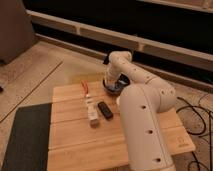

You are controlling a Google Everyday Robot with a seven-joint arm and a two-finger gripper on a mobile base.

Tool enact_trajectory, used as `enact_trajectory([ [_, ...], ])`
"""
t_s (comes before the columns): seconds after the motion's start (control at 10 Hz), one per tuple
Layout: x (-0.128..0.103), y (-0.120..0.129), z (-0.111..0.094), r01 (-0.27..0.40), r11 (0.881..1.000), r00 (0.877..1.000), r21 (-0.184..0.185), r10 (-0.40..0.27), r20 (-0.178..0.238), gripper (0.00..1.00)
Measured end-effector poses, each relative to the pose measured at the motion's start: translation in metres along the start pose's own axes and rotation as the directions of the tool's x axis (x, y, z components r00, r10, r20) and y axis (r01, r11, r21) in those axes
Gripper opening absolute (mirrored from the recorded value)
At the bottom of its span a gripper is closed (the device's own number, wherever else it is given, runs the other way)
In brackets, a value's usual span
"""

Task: Place the white sponge in the ceramic bowl

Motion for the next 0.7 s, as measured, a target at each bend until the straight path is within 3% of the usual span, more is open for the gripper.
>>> enact_trajectory([
  [0.2,0.000,0.013,-0.001,0.002,1.000,1.000,-0.003,-0.002,-0.011,0.13],
  [0.7,0.037,0.010,0.002,-0.065,0.996,0.994,0.054,0.070,-0.086,0.70],
])
